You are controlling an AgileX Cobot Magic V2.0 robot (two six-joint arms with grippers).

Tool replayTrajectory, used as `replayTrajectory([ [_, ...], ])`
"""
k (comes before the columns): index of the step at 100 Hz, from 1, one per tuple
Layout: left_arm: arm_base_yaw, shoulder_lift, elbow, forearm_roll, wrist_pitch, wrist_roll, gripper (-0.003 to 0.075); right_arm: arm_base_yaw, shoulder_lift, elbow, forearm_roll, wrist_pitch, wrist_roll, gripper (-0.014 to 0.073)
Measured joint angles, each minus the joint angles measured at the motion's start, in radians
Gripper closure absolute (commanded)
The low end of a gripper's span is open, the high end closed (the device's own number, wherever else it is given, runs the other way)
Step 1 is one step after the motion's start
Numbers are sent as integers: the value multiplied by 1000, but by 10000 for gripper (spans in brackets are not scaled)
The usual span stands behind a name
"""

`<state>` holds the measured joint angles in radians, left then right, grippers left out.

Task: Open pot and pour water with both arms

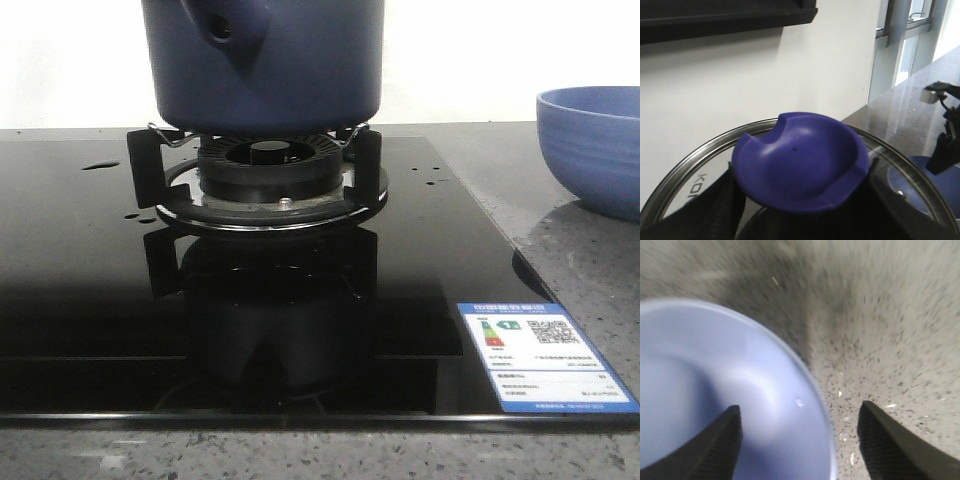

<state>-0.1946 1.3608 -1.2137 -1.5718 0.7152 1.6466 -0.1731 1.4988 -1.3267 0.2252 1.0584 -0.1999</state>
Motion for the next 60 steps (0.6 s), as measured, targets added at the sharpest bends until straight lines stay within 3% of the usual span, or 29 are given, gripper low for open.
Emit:
replayTrajectory([
  [30, -58, 92, -2, 9, 22, 0, 344, 0, -175, -35, 14, 18, -2, 137],
  [60, -58, 158, -2, 21, 47, 0, 344, 0, -207, -35, 20, 27, -2, 137],
])
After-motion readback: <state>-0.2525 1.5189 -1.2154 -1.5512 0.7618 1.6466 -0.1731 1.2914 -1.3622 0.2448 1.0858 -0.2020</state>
